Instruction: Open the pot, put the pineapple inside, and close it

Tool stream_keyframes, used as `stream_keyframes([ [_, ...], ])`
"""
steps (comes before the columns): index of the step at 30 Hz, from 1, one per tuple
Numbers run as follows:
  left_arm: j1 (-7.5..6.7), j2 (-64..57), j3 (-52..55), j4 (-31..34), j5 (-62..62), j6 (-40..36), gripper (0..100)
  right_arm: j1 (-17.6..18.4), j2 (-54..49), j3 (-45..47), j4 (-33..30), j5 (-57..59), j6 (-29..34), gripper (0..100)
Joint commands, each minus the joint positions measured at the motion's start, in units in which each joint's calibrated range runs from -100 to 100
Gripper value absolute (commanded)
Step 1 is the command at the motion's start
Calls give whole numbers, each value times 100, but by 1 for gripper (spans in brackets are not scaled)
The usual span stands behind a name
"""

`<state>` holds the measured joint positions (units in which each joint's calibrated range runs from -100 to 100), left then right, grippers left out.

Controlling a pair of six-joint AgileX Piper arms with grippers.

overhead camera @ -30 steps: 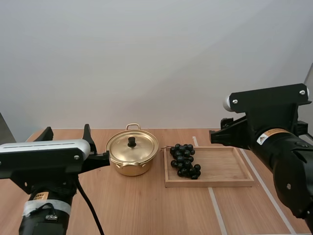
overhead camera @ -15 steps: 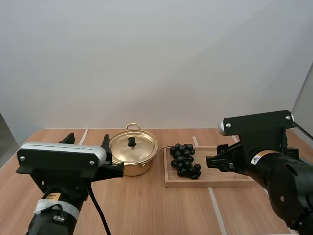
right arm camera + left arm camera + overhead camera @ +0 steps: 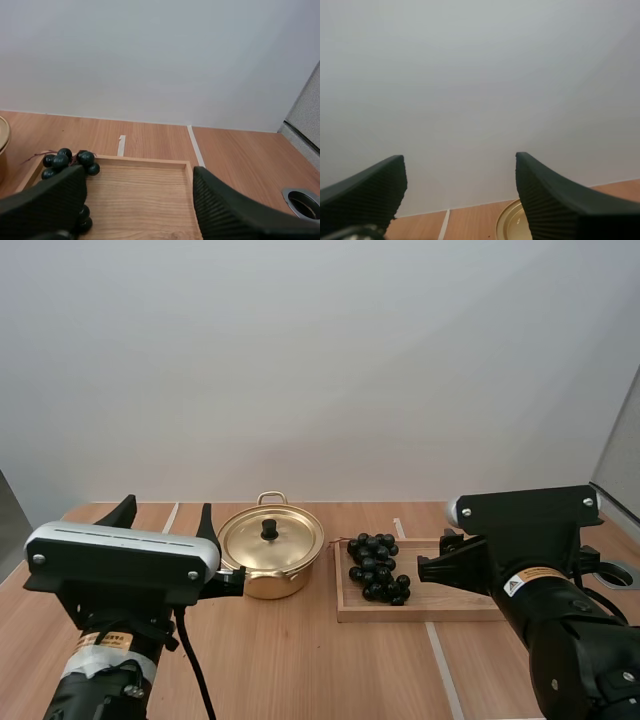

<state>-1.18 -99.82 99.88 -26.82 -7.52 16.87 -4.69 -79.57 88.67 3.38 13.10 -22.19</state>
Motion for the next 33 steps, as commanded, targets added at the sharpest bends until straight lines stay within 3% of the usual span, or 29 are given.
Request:
stream_keyframes([
  [1, 103, -18, 12, 616, 544, -813, 100, 1, -32, 52, 207, -393, -35, 100],
  [6, 264, -18, 12, 793, 2576, -918, 100, 1, -19, 52, 221, -322, -35, 100],
  [12, 303, -18, 12, 887, 3816, -939, 100, 190, -455, 202, 142, 842, -35, 100],
  [17, 303, -18, 12, 965, 3820, -939, 100, 397, -1444, 814, 142, 1423, -35, 100],
  [20, 303, -18, 12, 1654, 3820, -939, 100, 407, -2005, 1133, 142, 1467, -35, 100],
  [22, 303, -18, 12, 1945, 3894, -949, 100, 407, -2043, 1133, 224, 1837, -25, 100],
  [31, 303, -18, 12, 1945, 3890, -949, 100, 407, -2043, 1133, 361, 1837, -35, 100],
  [32, 303, -18, 12, 1945, 3890, -949, 100, 407, -2043, 1133, 361, 1854, -48, 99],
  [33, 303, -18, 12, 1945, 3890, -949, 100, 407, -2043, 1133, 361, 1854, -48, 85],
])
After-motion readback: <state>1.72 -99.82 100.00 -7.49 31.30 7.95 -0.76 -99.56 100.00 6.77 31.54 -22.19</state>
